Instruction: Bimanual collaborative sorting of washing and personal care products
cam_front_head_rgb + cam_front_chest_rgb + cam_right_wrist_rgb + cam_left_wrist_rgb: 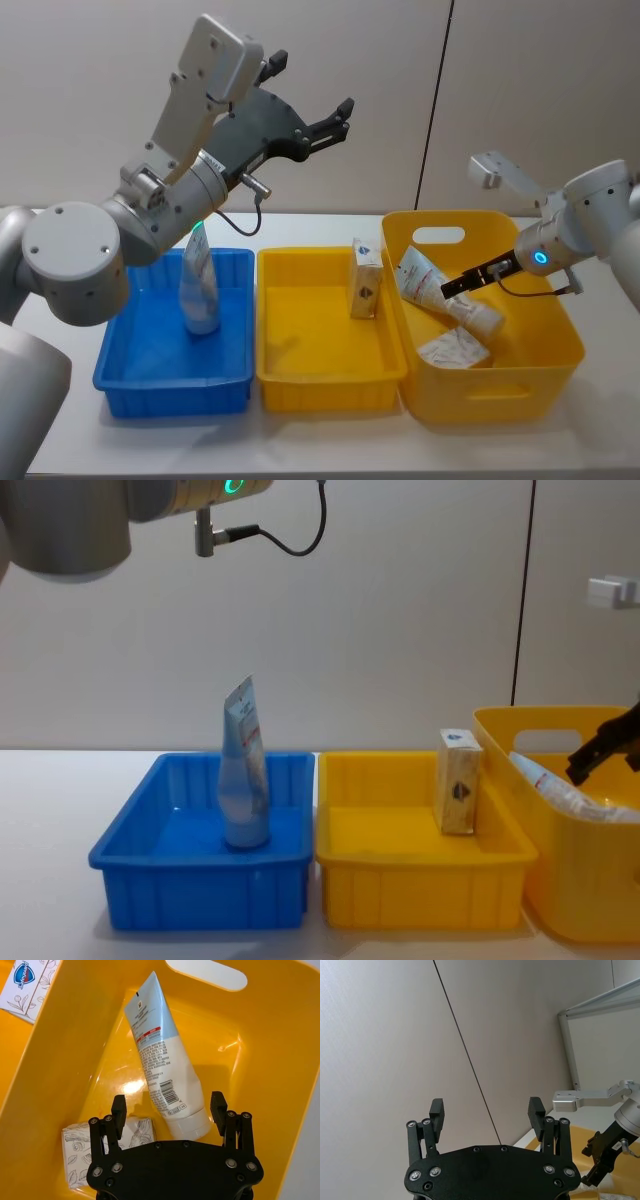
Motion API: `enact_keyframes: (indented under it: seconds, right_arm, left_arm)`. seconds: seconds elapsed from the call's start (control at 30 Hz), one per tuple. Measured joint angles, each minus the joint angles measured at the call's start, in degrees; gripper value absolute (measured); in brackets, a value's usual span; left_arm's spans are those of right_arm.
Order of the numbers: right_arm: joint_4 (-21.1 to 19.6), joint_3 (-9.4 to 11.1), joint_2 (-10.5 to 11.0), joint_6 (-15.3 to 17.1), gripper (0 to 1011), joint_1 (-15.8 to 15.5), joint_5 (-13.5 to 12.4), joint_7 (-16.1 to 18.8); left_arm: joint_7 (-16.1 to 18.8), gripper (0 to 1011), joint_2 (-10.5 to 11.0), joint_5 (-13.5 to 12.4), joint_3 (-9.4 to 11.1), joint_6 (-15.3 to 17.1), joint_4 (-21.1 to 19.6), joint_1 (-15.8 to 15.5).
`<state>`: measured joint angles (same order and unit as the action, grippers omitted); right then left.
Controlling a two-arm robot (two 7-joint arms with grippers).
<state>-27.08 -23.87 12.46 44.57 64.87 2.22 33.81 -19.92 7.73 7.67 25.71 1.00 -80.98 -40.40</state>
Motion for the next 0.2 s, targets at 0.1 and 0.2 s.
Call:
enact_keyframes:
  seconds: [0.1,0.2]
  right_arm:
    - [0.21,-0.02,-0.05,-0.02,1003,0.06,0.00,0.06]
    - [0.33,-0.03,-0.07,-0.04,1003,0.14,0.00,0.09]
  left_arm:
    - [0.00,1001,0.00,0.00,0.00,0.00,0.00,0.00]
    - [0.00,1002,0.00,0.00,0.00,0.00,0.00,0.00]
